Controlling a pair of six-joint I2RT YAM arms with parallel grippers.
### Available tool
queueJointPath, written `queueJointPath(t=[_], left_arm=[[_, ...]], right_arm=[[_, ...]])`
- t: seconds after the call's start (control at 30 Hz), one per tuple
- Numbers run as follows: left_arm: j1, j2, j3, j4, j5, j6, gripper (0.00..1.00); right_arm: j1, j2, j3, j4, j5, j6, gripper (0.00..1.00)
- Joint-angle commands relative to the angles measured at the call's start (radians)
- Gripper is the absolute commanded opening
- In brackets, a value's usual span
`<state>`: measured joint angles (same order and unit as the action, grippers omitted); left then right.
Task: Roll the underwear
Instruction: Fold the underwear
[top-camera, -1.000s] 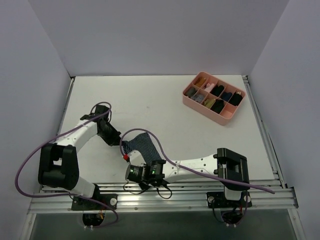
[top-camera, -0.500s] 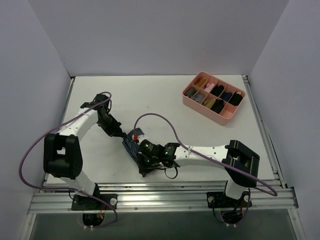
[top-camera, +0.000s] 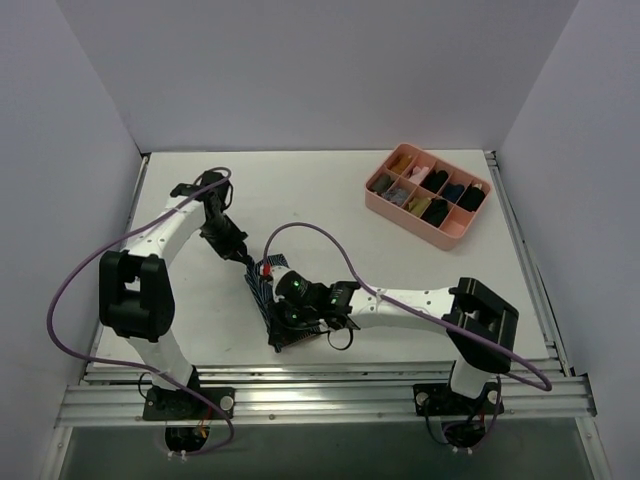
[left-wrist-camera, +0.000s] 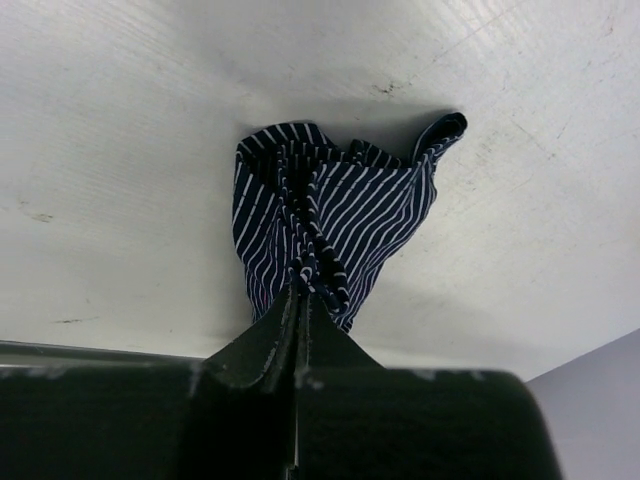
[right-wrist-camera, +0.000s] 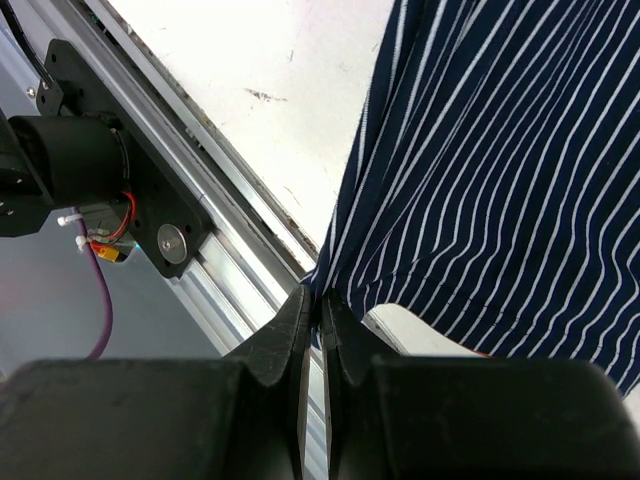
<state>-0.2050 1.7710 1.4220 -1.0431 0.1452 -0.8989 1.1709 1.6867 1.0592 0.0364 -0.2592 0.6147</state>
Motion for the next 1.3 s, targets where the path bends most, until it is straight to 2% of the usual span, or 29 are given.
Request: queueJointPath(t=[0.0,0.2,0.4,0.7,1.03,1.13,1.27], left_arm=[[0.03,-0.039,0.012,-0.049,-0.053,0.005,0.02],[0.032,-0.041,0.02,-0.008,-0.007,-0.024,0.02],[-0.005,0.042,0.112,-0.017,0.034,-0.064,0.02],[-0.025,0.1,0.132,0.026,0.045,-0.083,0.02],[-0.063,0.211,0.225,0.041,0.05,-0.106,0.02],[-0.065,0.242,0.264,0.054,0.056,-0.1,0.02],[-0.06,0.284,0.325,-0.033,0.019,-0.083,0.02]], right_arm=[[-0.01,0.016,0.047,-0.021,-0.034,-0.03,0.0],[-0.056,-0.013,0.041,0.017,-0.078,-0.013,0.0],[-0.096,-0.05,-0.034,0.207,-0.238,0.028,0.0],[-0.215,-0.015,-0.105,0.324,-0.334,0.054,0.0],[-0.315,-0.027,-0.284,0.608,-0.428,0.171,0.0],[-0.329,-0.019,-0.292,0.584,-0.436,0.149,0.0],[-0.304,-0.035,-0.219,0.355,-0.364,-0.002,0.0]])
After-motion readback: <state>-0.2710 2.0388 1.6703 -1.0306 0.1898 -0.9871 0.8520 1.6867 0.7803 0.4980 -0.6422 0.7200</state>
